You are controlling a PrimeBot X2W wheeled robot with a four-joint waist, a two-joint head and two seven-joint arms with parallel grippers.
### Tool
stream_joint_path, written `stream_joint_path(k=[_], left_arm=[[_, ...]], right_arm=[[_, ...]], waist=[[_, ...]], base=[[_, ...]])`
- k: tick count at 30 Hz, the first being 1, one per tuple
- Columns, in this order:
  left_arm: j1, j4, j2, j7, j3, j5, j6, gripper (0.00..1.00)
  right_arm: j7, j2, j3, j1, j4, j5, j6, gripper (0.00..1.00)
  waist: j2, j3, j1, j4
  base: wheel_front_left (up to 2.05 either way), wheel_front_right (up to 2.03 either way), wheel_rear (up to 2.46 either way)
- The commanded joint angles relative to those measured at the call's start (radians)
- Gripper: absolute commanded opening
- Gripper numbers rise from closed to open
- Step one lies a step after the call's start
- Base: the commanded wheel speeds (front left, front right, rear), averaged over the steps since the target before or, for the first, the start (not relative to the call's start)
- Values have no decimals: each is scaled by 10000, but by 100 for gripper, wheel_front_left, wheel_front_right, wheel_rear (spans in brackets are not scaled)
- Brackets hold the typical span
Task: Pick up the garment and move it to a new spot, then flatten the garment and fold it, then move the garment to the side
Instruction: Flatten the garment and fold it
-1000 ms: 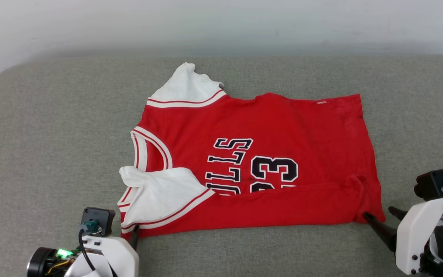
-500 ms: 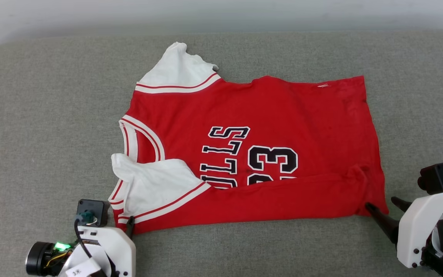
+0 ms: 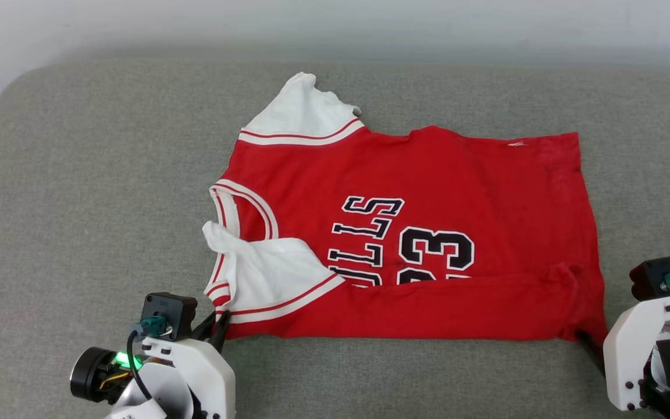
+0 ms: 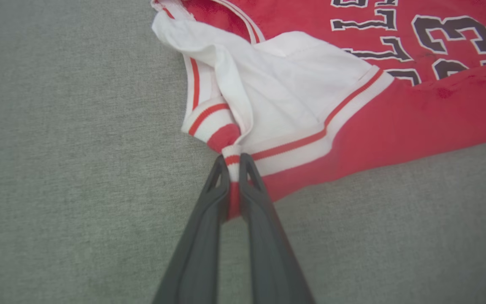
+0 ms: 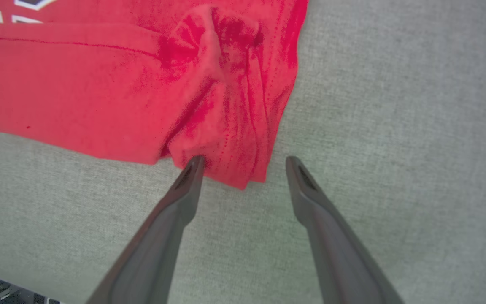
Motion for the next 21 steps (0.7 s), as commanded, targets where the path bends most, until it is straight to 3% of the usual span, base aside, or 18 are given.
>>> stream_joint_path(k=[1, 12, 14, 21], left_arm=[[-72, -287, 80, -4, 1, 101, 61, 0], [-112, -711, 259, 56, -54, 189, 111, 0], [-130, -675, 295, 84, -61, 179, 93, 0], [-46, -423, 389, 146, -124, 80, -35, 0]], right_arm=[[67, 59, -85, -213, 225, -218, -8, 100], [290, 543, -161, -51, 1276, -353, -8, 100], [366, 684, -135, 4, 1500, -227, -6, 3], [75, 527, -261, -62, 1757, -165, -12, 0]], waist=[[-1, 89, -1, 110], [-1, 634, -1, 355], [-1, 678, -1, 363], [-1, 493, -1, 305]], base=[[0, 0, 0], [0, 0, 0], [0, 0, 0], [0, 0, 0]])
